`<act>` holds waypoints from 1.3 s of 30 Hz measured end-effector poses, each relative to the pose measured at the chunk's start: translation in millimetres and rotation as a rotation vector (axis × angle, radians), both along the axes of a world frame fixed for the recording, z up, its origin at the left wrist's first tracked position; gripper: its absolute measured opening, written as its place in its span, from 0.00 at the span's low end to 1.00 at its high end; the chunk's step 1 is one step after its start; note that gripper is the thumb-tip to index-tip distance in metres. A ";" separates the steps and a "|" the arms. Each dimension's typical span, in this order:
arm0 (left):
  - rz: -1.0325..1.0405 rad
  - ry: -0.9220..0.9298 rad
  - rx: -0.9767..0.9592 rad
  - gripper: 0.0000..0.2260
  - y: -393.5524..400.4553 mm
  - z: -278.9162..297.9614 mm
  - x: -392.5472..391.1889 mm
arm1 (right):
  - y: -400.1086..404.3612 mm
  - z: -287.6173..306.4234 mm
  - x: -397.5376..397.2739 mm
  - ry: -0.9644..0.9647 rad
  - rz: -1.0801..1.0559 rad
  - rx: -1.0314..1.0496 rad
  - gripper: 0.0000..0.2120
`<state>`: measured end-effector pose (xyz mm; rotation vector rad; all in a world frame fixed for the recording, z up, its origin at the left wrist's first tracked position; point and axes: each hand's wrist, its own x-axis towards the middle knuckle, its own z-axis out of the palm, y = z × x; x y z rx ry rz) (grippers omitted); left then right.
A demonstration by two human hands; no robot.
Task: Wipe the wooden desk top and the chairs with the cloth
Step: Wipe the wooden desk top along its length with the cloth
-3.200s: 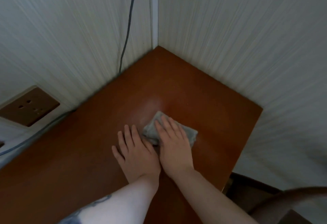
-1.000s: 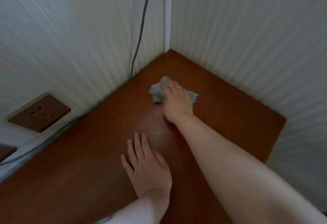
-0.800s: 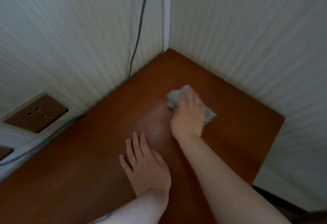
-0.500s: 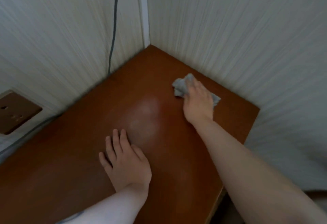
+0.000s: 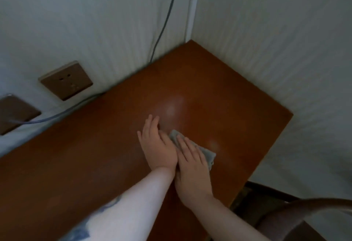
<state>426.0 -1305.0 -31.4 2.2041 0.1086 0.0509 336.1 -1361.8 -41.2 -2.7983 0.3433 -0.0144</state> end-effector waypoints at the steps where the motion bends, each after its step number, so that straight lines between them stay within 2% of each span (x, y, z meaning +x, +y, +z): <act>1: 0.008 0.004 -0.115 0.19 10.2 3.7 0.1 | 5.5 2.9 6.1 0.042 0.130 0.047 0.30; 3: -0.032 0.006 -0.146 0.21 40.5 7.8 6.2 | -6.2 11.8 36.6 0.064 0.380 0.071 0.28; 4: -0.054 -0.009 -0.069 0.21 58.7 6.2 12.3 | -16.7 14.5 55.4 0.095 0.456 0.061 0.27; 5: -0.060 -0.025 0.051 0.22 77.1 3.8 19.6 | -27.5 15.3 72.8 0.122 0.446 0.046 0.27; 7: -0.046 -0.021 0.294 0.22 108.4 -2.4 33.3 | -47.5 13.9 91.9 0.094 0.168 0.042 0.27; 9: -0.002 0.025 0.421 0.22 126.3 -7.5 42.3 | -49.9 10.5 85.1 0.038 -0.171 0.016 0.26; 11: 0.064 0.063 0.450 0.22 132.8 -11.5 47.3 | -26.4 3.8 69.3 0.002 -0.274 -0.035 0.25; 13: 0.100 0.062 0.460 0.22 131.3 -13.2 50.4 | 4.7 -1.4 64.6 -0.056 -0.071 -0.007 0.25; 16: 0.138 0.055 0.402 0.21 129.6 -14.1 51.3 | 34.4 2.1 86.3 0.039 0.515 0.090 0.26; 17: 0.142 0.056 0.389 0.21 130.1 -14.4 51.6 | 32.4 4.3 101.6 0.068 0.634 0.094 0.27; 19: 0.123 0.073 0.430 0.21 130.9 -15.4 52.7 | 18.0 4.7 133.0 0.065 0.619 0.074 0.28; 22: 0.109 0.100 0.502 0.22 128.7 -18.7 53.2 | -9.3 0.0 152.5 -0.001 0.215 0.035 0.25; 24: 0.109 0.104 0.517 0.22 127.4 -20.3 52.6 | -2.3 -4.8 139.6 -0.062 0.083 0.006 0.25; 26: 0.109 0.104 0.526 0.22 126.9 -20.8 53.3 | 20.3 -5.8 125.6 -0.108 0.166 0.042 0.26; 30: 0.088 0.103 0.535 0.24 127.5 -21.3 52.5 | 42.0 1.3 154.4 0.016 0.701 0.105 0.26; 32: 0.108 0.082 0.518 0.23 128.2 -22.6 53.3 | 25.8 -1.8 192.4 0.040 0.758 0.085 0.27; 34: 0.119 0.076 0.510 0.22 128.2 -24.2 53.1 | -3.3 -11.2 215.2 -0.072 0.489 0.061 0.25; 37: 0.112 0.073 0.508 0.21 127.4 -26.9 53.1 | -18.2 -14.6 200.9 -0.134 -0.128 -0.063 0.24; 38: 0.113 0.072 0.511 0.21 126.8 -27.2 53.3 | -7.2 -14.9 188.9 -0.163 -0.198 -0.085 0.24; 39: 0.118 0.067 0.519 0.21 126.8 -27.5 53.8 | 8.1 -14.9 178.7 -0.196 -0.153 -0.065 0.25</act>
